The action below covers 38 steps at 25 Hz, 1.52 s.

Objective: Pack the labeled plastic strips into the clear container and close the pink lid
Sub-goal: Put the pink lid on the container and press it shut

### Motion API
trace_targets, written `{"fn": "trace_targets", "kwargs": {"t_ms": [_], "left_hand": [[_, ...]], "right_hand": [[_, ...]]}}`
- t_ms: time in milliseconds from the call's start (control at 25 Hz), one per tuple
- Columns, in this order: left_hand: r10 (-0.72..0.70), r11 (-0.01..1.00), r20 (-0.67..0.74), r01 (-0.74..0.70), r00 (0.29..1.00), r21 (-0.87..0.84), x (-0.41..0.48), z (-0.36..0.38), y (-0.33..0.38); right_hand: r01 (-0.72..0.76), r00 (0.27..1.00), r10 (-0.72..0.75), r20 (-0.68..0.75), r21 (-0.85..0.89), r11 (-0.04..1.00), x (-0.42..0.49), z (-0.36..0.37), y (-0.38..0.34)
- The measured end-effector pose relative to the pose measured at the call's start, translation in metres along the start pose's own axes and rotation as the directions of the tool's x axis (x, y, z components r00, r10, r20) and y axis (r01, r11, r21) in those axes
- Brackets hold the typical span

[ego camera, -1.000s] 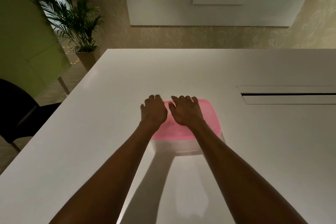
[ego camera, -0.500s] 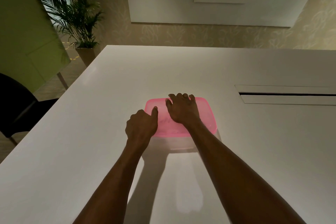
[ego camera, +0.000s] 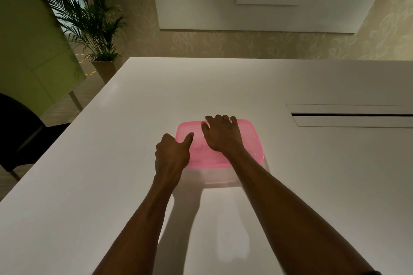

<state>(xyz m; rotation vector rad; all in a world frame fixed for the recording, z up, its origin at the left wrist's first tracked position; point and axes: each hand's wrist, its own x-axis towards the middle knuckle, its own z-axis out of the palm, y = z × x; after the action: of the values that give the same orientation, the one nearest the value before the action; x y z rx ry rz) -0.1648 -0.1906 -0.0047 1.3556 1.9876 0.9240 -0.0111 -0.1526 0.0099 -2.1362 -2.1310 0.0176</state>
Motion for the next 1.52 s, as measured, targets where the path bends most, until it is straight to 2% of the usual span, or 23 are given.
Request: {"fn": "trace_targets", "kwargs": {"t_ms": [200, 280, 360, 440, 640, 720, 840, 920, 1040, 1120, 1160, 1240, 1320, 1520], "left_hand": [[0.053, 0.996, -0.007, -0.053, 0.999, 0.073, -0.002, -0.001, -0.001], [0.087, 0.967, 0.004, -0.085, 0.996, 0.242, 0.0, -0.002, 0.002], [0.16, 0.892, 0.01, -0.149, 0.987, 0.426, 0.007, -0.002, 0.007], [0.201, 0.852, 0.025, -0.188, 0.979, 0.489, 0.019, -0.001, 0.016], [0.137, 0.896, 0.136, -0.181, 0.981, 0.405, 0.062, 0.009, 0.04], [0.055, 0.953, 0.248, -0.125, 0.967, 0.275, 0.081, 0.008, 0.041], [-0.001, 1.0, 0.452, -0.001, 0.892, 0.004, 0.096, 0.004, 0.036], [-0.008, 0.995, 0.474, 0.055, 0.881, -0.084, 0.098, 0.005, 0.034], [-0.012, 0.99, 0.477, 0.076, 0.879, -0.115, 0.099, 0.007, 0.032], [-0.023, 0.991, 0.445, 0.078, 0.895, -0.106, 0.099, 0.009, 0.032], [-0.026, 0.996, 0.381, 0.055, 0.924, -0.065, 0.097, 0.01, 0.033], [-0.005, 0.995, 0.208, -0.015, 0.978, 0.094, 0.086, 0.011, 0.035], [0.019, 0.97, 0.104, -0.044, 0.994, 0.239, 0.068, 0.011, 0.033], [0.046, 0.895, 0.02, -0.05, 0.999, 0.443, 0.019, 0.01, 0.009]], "right_hand": [[0.006, 1.0, -0.006, -0.017, 0.006, 1.0, -0.001, 0.001, 0.0], [0.005, 1.0, -0.005, -0.014, 0.006, 1.0, -0.001, 0.001, 0.0], [0.003, 1.0, -0.003, -0.015, 0.008, 1.0, -0.001, 0.001, 0.0], [0.003, 1.0, -0.003, -0.024, 0.01, 1.0, -0.001, 0.001, 0.0], [0.002, 0.999, -0.001, -0.043, 0.018, 1.0, 0.0, 0.003, 0.001], [0.004, 0.999, -0.003, -0.052, 0.015, 1.0, 0.001, 0.005, 0.001], [-0.006, 0.998, 0.007, -0.057, 0.018, 1.0, 0.003, 0.009, 0.001], [-0.013, 0.998, 0.014, -0.056, 0.019, 1.0, 0.004, 0.009, 0.0], [-0.009, 0.999, 0.009, -0.047, 0.007, 1.0, 0.004, 0.009, 0.0], [-0.01, 0.999, 0.01, -0.039, 0.005, 1.0, 0.003, 0.007, 0.0], [-0.011, 0.999, 0.012, -0.036, 0.008, 1.0, 0.002, 0.005, 0.0], [-0.011, 0.999, 0.012, -0.033, 0.018, 1.0, 0.0, 0.002, -0.002], [-0.014, 0.999, 0.014, -0.044, 0.014, 1.0, -0.002, 0.002, -0.002], [-0.022, 0.998, 0.022, -0.059, 0.007, 1.0, -0.003, 0.003, -0.004]]}}
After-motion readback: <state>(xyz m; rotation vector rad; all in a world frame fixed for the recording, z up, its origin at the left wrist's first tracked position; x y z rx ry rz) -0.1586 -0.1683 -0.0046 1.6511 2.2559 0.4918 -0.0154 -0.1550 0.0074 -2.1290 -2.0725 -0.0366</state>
